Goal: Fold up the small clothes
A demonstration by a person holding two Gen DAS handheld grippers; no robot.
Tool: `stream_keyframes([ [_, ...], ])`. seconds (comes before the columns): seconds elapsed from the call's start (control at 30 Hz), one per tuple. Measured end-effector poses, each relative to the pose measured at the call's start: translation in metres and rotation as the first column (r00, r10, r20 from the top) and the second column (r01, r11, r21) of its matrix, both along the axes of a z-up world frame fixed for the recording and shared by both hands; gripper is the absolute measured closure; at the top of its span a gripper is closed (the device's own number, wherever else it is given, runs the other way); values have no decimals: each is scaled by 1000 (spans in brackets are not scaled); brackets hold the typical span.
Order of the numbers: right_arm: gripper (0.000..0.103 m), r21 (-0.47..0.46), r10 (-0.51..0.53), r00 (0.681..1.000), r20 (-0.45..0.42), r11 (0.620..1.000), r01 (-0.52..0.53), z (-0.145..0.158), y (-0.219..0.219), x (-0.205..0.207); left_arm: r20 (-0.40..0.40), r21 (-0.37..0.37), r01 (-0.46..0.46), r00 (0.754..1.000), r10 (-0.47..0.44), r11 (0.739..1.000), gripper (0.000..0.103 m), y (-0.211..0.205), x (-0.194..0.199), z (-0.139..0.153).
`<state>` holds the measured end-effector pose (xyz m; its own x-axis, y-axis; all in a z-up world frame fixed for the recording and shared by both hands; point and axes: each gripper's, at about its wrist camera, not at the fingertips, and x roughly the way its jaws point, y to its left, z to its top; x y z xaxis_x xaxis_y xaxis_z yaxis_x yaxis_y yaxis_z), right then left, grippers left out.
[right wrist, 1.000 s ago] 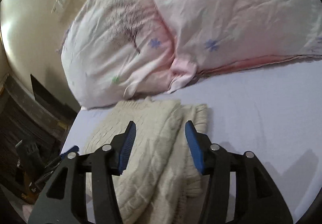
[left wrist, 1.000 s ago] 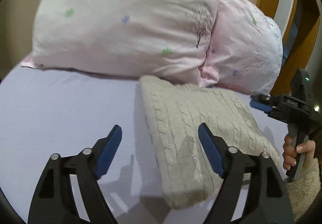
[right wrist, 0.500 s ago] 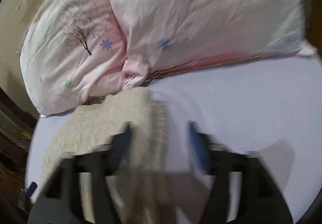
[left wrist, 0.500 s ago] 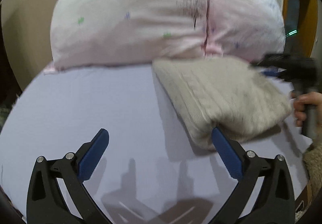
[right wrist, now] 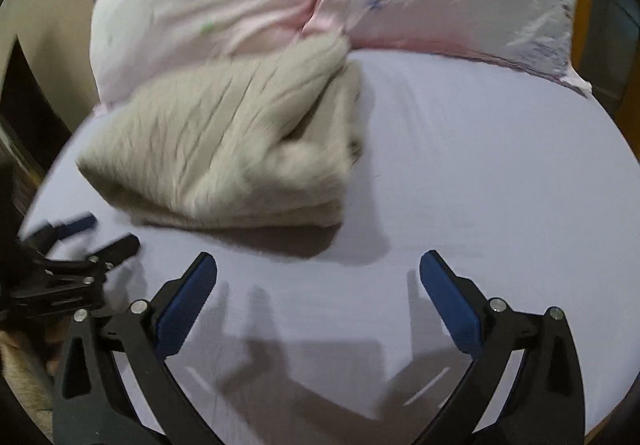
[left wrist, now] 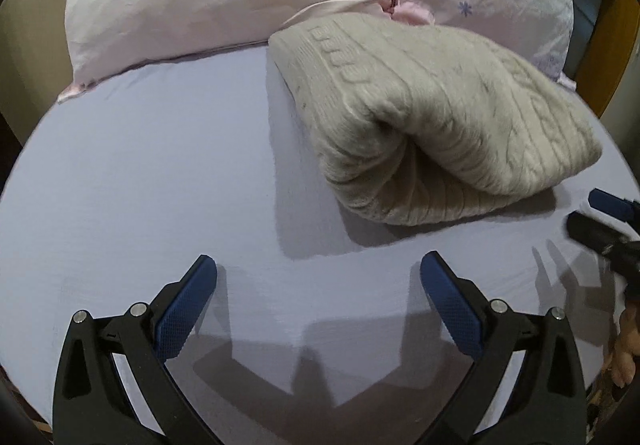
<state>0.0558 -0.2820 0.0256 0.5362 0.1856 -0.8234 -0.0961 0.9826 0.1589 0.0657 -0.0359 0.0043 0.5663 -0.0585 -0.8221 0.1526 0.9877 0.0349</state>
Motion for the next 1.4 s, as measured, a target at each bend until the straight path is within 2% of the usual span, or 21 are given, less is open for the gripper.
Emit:
stream_keyframes([
  [0.1,2,-29,1,1000,-10,1000,-1,-10,20,10,7,-1,2,1000,-2,1000,1,1,-1,-1],
  [0.17,2,-135,-32,999,-11,990,30,-14,34,16,13,-1,0,1000,0,1000,1,1,0,-1],
  [0.2,2,-143,-26,1000,-4,989,25,-15,38,14,15,1,-3,1000,3,1000,1,1,1,-1],
  [1.4,2,-133,-23,1000,-6,991,22,-16,37,14,16,0,-3,1000,3,1000,1,-1,3,-1],
])
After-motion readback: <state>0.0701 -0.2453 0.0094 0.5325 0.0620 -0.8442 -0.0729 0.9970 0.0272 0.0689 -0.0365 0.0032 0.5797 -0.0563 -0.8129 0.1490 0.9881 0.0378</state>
